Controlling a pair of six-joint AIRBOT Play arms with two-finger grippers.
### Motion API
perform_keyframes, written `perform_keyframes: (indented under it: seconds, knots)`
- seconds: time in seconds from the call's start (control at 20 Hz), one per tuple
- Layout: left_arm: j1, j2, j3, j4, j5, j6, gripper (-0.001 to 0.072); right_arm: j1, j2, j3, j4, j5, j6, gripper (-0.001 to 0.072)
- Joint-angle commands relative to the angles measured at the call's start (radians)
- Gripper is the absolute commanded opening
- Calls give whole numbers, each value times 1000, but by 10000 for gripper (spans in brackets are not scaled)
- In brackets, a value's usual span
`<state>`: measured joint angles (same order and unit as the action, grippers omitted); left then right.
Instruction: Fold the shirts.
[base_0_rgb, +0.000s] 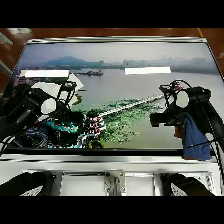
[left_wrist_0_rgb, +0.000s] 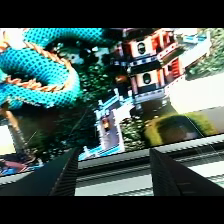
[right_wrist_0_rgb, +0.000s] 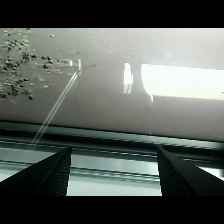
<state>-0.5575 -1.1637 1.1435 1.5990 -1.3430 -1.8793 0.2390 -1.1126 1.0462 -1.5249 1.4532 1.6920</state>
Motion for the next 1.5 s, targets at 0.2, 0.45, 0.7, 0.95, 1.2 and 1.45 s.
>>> perform_keyframes:
  seconds: [0.2, 0.45, 0.7, 0.95, 1.2, 1.45]
  knots:
    - [0, -1, 0, 0, 0, 0, 520, 1, 1, 0, 2, 5, 2, 648]
    - [0, -1, 0, 0, 0, 0, 520, 1, 1, 0, 8, 1, 2, 648]
    - [0, -1, 0, 0, 0, 0, 520, 1, 1, 0, 12, -2, 1, 648]
    - [0, -1, 0, 0, 117, 0, 520, 1, 1, 0, 44, -2, 1, 648]
    - [72, -11, 17, 113, 240, -11, 661, 1, 1, 0, 84, -2, 2, 648]
    - [429, -136, 191, 103, 172, 10, 670, 1, 1, 0, 117, -10, 2, 648]
